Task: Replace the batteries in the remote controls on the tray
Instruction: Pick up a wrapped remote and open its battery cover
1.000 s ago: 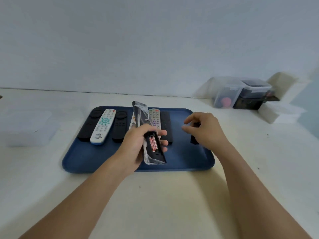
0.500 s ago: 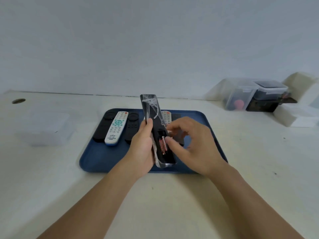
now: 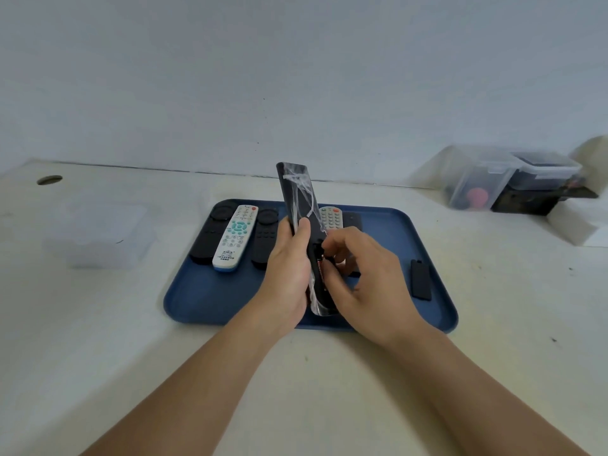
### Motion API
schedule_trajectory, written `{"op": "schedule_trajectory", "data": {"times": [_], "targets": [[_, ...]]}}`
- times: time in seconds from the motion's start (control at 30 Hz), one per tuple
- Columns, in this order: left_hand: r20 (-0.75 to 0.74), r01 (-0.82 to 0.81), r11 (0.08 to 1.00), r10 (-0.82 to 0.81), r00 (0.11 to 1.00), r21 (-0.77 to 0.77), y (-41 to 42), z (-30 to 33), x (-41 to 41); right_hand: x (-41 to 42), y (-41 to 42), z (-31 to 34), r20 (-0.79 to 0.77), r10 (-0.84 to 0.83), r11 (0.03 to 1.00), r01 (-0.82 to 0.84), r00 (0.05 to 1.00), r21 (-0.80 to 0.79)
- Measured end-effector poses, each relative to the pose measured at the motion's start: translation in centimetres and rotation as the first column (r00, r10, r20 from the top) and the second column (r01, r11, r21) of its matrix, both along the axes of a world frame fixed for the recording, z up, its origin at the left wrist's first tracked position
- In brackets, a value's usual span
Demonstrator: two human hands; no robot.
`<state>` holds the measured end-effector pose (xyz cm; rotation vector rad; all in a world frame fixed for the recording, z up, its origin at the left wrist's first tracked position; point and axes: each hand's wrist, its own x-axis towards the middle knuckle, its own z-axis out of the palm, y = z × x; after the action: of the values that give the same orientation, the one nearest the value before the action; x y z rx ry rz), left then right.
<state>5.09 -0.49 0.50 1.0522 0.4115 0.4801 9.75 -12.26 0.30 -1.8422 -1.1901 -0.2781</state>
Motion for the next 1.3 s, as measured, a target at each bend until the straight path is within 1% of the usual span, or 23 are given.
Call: {"op": "schedule_trajectory", "data": {"times": [0.13,0.3,0.47,0.53,0.63,0.7,0.77,0.83,0.9,1.0,1.13,1.2,1.3], "targets": [[0.023,0.011,0.998,-0.012,1.0,0.059,0.1,-0.3,-0.1,0.0,0.5,-0.4,0.01,-0.028,1.0,0.028,1.0,0.014],[0.068,0.016,0.99,-0.025,0.997,0.137,-0.2,-0.2,-0.3,-0.4,2.0,-0.5,0.079,-0.103,0.994,0.099,0.992,0.056],[0.075,-0.018,0.985,0.005,0.997,0.173,-0.7,-0.4,-0.2,-0.2,2.5,-0.6,0.05,-0.099,0.994,0.096,0.994,0.057],[0.085,-0.029,0.986,0.015,0.996,0.166,-0.7,-0.4,-0.1,-0.3,2.5,-0.6,0.039,-0.076,0.996,0.074,0.996,0.056],[0.082,-0.038,0.989,0.027,0.996,0.143,-0.7,-0.2,0.0,-0.4,2.6,-0.6,0.025,-0.088,0.995,0.087,0.996,0.058],[0.066,-0.047,0.997,0.043,0.997,0.065,-0.6,-0.3,0.1,0.0,2.6,-0.5,-0.01,-0.089,0.991,0.089,0.996,0.095],[0.049,-0.06,0.998,0.06,0.997,-0.012,-0.5,0.0,0.2,0.4,2.3,-0.3,-0.081,-0.101,0.984,0.111,0.992,0.136],[0.06,-0.084,0.994,0.088,0.994,-0.073,-0.3,0.2,0.3,0.4,2.2,-0.1,-0.14,-0.106,0.981,0.127,0.985,0.149],[0.065,-0.112,0.988,0.119,0.991,-0.106,0.0,0.2,0.3,0.1,2.1,-0.2,-0.159,-0.109,0.977,0.135,0.981,0.164],[0.049,-0.151,0.985,0.156,0.987,-0.085,0.1,0.2,0.4,-0.3,2.2,-0.2,-0.249,-0.089,0.977,0.134,0.964,0.168],[0.077,-0.175,0.985,0.174,0.982,-0.004,0.0,0.1,0.6,-0.2,2.3,-0.3,-0.207,-0.126,0.981,0.152,0.97,0.117],[0.096,-0.158,0.987,0.16,0.982,-0.027,-0.1,0.1,0.5,-0.1,2.3,-0.3,-0.221,-0.146,0.981,0.17,0.964,0.095],[0.11,-0.143,0.988,0.148,0.983,-0.054,-0.1,0.1,0.4,-0.1,2.2,-0.3,-0.195,-0.148,0.981,0.169,0.97,0.095]]}}
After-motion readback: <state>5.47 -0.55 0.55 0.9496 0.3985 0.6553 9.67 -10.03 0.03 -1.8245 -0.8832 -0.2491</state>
